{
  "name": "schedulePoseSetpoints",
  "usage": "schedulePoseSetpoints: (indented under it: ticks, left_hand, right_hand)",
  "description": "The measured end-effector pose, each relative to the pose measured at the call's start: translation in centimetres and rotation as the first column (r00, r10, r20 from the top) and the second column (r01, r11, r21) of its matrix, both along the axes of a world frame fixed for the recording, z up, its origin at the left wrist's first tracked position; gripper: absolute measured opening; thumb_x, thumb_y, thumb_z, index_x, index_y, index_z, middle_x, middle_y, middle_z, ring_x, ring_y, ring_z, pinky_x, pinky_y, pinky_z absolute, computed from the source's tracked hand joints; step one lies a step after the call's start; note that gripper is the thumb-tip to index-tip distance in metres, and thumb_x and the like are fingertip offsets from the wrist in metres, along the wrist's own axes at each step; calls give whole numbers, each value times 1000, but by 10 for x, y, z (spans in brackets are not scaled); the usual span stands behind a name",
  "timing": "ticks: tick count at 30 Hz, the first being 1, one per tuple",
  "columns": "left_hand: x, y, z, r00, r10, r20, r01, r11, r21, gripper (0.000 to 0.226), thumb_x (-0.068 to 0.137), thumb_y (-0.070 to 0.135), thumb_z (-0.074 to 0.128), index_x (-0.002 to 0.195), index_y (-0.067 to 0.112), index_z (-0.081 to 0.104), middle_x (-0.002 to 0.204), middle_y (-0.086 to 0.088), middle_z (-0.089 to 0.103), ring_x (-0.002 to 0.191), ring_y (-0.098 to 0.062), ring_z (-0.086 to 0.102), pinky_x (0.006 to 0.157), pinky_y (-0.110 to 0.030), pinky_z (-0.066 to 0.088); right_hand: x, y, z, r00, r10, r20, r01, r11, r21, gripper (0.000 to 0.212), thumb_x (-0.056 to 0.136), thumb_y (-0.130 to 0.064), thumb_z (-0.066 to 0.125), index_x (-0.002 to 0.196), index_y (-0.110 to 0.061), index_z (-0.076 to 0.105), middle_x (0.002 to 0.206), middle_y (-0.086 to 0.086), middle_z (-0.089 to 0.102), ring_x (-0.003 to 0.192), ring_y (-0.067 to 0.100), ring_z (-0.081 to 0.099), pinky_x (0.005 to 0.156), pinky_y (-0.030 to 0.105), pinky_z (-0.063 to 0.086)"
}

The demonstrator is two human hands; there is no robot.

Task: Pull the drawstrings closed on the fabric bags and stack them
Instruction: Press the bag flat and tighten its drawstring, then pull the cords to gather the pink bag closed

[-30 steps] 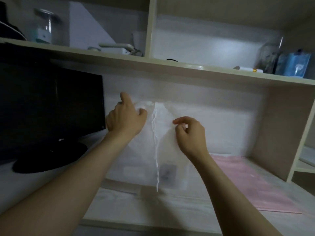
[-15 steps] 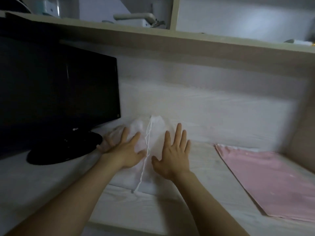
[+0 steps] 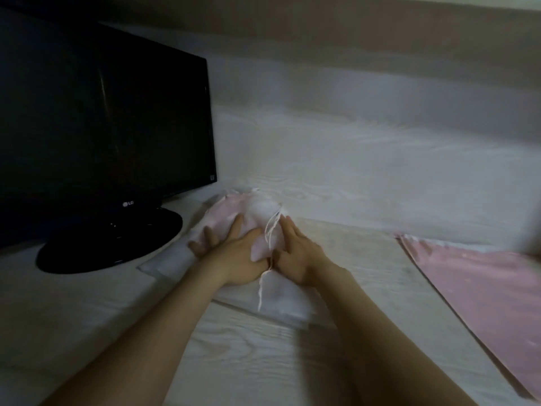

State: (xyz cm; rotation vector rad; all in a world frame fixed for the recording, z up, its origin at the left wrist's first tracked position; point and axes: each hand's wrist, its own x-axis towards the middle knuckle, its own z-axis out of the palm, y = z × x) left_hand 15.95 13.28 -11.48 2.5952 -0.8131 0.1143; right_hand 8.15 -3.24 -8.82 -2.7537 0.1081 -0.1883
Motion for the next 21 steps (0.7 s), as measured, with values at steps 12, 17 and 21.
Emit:
schedulePoseSetpoints:
  ticks: [12,17,21]
  left_hand:
    - [-44,-7,39,982,185,37,-188,978,94,106,78,66,69,159,21,18,165,-8,19,156,-45,6,126,-64,3]
    - [-92,-47,69,889,103,446,-72,994,-88,46,77,29,63,118,25,43,121,-5,38,113,-32,39,97,-47,38]
    - [-104,-87,72,863,-190,468,238,970,-45,22,86,25,56,107,27,49,111,3,46,109,-25,41,91,-41,39]
  right_hand:
    - [-33,-11,5,977,-28,211,-9,985,175,65,92,-47,34,152,-23,26,155,11,42,135,34,47,111,56,39]
    - [-64,-56,15,940,-178,291,206,976,-69,40,106,-27,37,145,-20,41,140,9,51,127,32,49,103,49,40]
    - [-87,-107,7,908,-379,181,407,900,-154,47,92,-16,51,138,-15,45,136,12,54,128,35,49,103,45,39]
